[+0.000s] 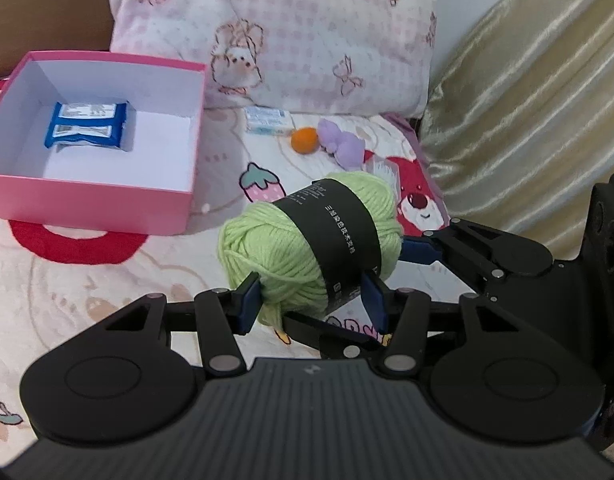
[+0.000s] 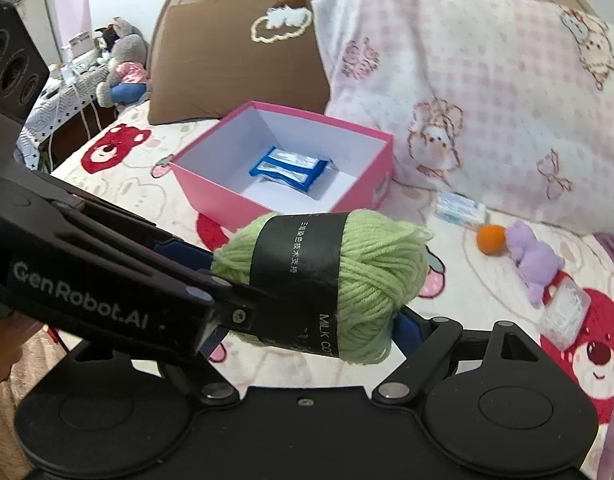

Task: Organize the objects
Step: 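Carry the yarn ball over the pink box and lower it inside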

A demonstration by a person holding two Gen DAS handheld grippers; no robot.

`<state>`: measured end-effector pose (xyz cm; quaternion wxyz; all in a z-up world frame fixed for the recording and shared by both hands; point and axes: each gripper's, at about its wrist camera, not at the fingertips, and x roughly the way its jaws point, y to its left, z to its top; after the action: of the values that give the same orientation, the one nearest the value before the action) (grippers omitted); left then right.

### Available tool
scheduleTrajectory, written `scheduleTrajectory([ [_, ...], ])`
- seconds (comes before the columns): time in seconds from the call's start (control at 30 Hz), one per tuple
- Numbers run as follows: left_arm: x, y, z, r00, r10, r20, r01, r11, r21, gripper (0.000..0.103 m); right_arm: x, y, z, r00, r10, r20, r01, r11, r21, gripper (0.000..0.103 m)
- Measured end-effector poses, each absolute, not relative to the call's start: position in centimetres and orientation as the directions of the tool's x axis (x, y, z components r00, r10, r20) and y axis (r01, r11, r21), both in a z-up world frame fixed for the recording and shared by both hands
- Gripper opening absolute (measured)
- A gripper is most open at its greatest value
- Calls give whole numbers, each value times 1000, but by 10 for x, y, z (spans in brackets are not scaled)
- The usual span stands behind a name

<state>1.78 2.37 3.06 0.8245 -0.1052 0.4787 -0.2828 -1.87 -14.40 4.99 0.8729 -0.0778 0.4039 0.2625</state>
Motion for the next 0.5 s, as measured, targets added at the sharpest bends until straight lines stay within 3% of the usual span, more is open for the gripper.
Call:
scheduleTrajectory([
  [0.5, 29, 67, 54, 434, -565, -702, 352, 823, -445, 51, -9, -102, 74, 536, 423, -731, -579, 814, 46, 88],
])
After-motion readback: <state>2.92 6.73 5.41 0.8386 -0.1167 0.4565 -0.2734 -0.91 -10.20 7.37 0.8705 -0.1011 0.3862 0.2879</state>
